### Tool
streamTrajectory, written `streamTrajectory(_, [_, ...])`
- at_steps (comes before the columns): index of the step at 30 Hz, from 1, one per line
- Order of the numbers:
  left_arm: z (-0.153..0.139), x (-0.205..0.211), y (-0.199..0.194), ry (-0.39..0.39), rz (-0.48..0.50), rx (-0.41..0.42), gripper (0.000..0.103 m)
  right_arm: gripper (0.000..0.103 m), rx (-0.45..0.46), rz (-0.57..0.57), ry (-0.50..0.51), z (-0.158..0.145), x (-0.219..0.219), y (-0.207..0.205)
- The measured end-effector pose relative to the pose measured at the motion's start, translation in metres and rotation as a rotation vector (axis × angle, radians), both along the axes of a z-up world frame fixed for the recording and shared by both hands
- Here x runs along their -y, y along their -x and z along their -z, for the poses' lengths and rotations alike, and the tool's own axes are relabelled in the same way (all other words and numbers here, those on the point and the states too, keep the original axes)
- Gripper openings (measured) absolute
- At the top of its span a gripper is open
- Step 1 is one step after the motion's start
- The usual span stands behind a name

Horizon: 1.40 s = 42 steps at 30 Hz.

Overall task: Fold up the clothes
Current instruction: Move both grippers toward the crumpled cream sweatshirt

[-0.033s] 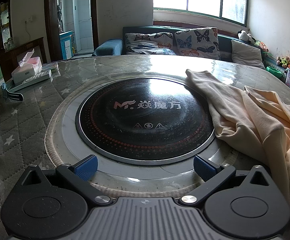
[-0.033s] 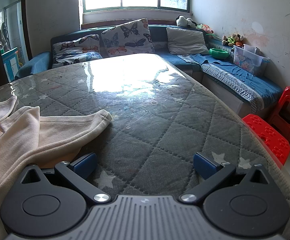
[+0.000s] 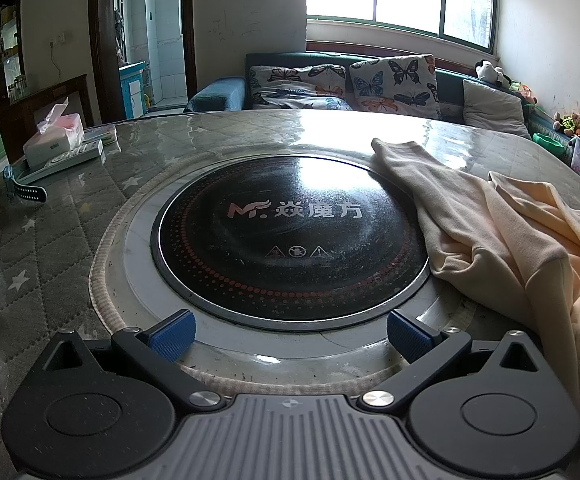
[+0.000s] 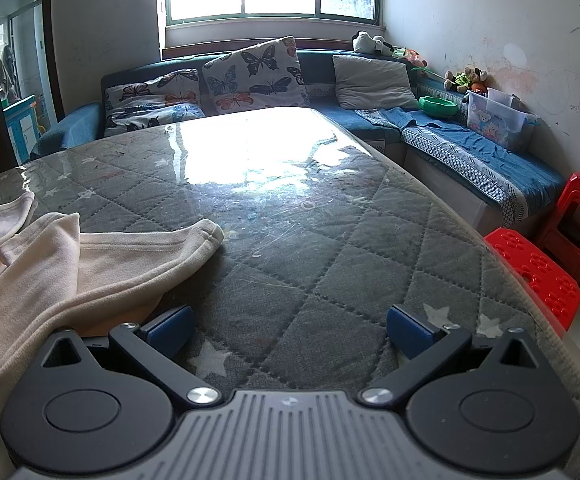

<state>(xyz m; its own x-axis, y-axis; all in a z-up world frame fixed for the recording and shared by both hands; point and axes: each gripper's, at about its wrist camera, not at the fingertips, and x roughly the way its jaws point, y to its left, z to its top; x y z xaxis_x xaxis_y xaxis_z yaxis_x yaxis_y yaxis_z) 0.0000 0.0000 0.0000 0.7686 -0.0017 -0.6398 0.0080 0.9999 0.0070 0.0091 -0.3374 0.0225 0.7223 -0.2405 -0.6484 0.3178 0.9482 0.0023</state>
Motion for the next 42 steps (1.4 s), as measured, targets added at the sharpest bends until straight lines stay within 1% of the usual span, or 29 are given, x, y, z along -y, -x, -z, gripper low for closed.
streamTrajectory(10, [0.000,0.000,0.000,-0.001,0.000,0.000,0.103,0.103,-0.024,-0.004,-0.001,-0.004,-0.001,0.005])
streamTrajectory(17, [0.000,0.001,-0.001,-0.003,0.000,-0.005,0.103,0.103,-0.030,-0.005,-0.018,-0.008,0.001,0.016])
streamTrajectory(25, [-0.003,0.004,-0.001,-0.005,-0.028,-0.025,0.103,0.103,-0.005,-0.014,-0.015,-0.021,-0.002,0.035])
streamTrajectory(31, [-0.008,0.008,0.007,0.009,-0.021,-0.046,0.103,0.103,0.013,-0.044,0.014,-0.030,-0.013,0.049])
streamTrajectory(42, [-0.021,0.029,0.024,0.013,0.006,-0.054,0.103,0.103,0.035,-0.112,0.020,-0.043,-0.036,0.073])
